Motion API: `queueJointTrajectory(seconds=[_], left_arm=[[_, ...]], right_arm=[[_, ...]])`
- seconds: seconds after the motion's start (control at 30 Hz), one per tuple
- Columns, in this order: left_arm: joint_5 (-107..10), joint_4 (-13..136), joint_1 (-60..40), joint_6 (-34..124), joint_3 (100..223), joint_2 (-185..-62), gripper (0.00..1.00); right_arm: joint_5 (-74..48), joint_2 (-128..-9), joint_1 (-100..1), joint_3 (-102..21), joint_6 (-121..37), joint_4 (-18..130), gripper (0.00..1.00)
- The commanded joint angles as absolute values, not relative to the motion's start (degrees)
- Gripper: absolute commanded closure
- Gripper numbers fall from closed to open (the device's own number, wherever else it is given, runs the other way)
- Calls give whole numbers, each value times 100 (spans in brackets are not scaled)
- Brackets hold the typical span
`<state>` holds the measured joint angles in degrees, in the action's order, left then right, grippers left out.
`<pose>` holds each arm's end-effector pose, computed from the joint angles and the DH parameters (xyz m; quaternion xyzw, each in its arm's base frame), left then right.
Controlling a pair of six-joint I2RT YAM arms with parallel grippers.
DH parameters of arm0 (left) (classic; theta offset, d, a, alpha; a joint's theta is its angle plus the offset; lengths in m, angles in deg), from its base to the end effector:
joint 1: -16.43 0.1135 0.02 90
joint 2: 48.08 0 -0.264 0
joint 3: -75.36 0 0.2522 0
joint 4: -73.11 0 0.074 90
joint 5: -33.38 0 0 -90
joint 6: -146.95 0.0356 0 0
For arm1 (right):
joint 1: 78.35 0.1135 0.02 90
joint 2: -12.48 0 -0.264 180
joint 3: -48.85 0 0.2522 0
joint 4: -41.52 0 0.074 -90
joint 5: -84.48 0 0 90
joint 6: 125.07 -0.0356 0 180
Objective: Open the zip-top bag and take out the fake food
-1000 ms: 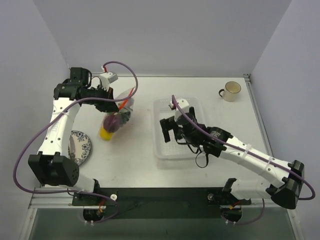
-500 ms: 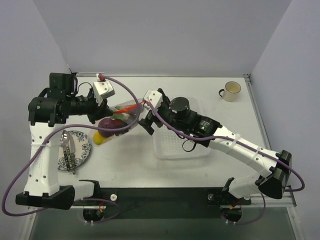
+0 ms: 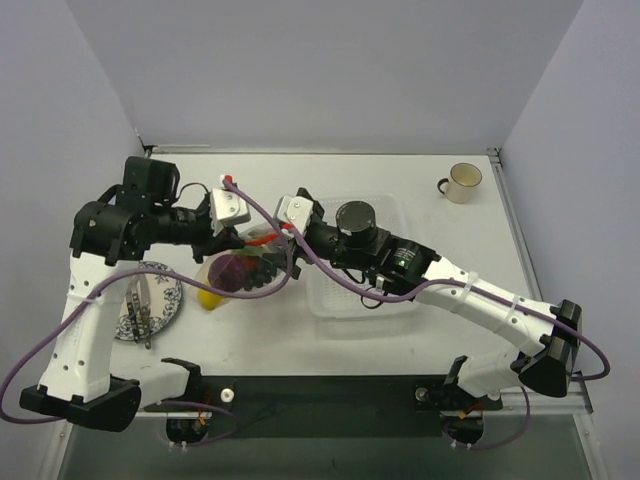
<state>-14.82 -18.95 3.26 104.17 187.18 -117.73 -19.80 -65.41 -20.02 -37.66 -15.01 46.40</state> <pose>0.1697 -0.0641 0.4534 0.5471 0.6970 -0.2266 0.4044 0.1617 0.2789 0.4165 -0.4990 0.4684 0.3177 0.6563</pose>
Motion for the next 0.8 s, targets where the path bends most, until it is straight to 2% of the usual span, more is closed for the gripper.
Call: queueJointTrajectory(seconds=[0.0,0.1,0.17,0.2,0.23,0.3,0.33,0.4,0.47,0.5,0.63,0.7,0.73,0.77], left_arm=[[-1320,-3056,-342,10433,18773,-11488,100],[-1364,-3056,-623,10301,18782,-11435,100],[-1461,-3056,-703,10213,18782,-11426,100],[-1470,-3056,-712,10195,18765,-11426,100],[-1496,-3056,-712,10195,18747,-11418,100],[-1514,-3056,-721,10204,18677,-11400,100],[-1540,-3056,-730,10221,18651,-11409,100],[-1584,-3056,-730,10230,18598,-11426,87],[-1697,-2969,-730,10213,18554,-11479,71],[-1812,-2855,-730,10100,18510,-11479,59],[-2707,-1557,-730,9056,18028,-11112,51],[-3382,-537,-721,8676,17886,-10839,43],[-3542,-255,-730,8440,17772,-10533,25],[-3622,130,-712,8368,17754,-10382,17]], right_arm=[[-1887,-6363,-1893,-3751,-1029,4140,18],[-1923,-6354,-1893,-3733,-923,4175,18],[-2036,-6328,-1902,-3785,-870,4297,30],[-2080,-6319,-1920,-3812,-844,4455,38],[-2142,-6328,-1946,-3830,-852,4526,57],[-2273,-6328,-1999,-3847,-887,4675,73],[-2300,-6319,-2008,-3839,-914,4702,87],[-2353,-6302,-2069,-3795,-949,4720,100],[-2380,-6293,-2139,-3795,-1063,4702,100],[-2406,-6293,-2192,-3821,-1124,4711,100],[-2503,-6293,-2385,-3891,-1309,4755,100],[-2477,-6328,-2429,-3918,-1362,4807,100],[-2511,-6363,-2482,-3961,-1388,4825,100],[-2520,-6381,-2508,-4005,-1432,4860,100]])
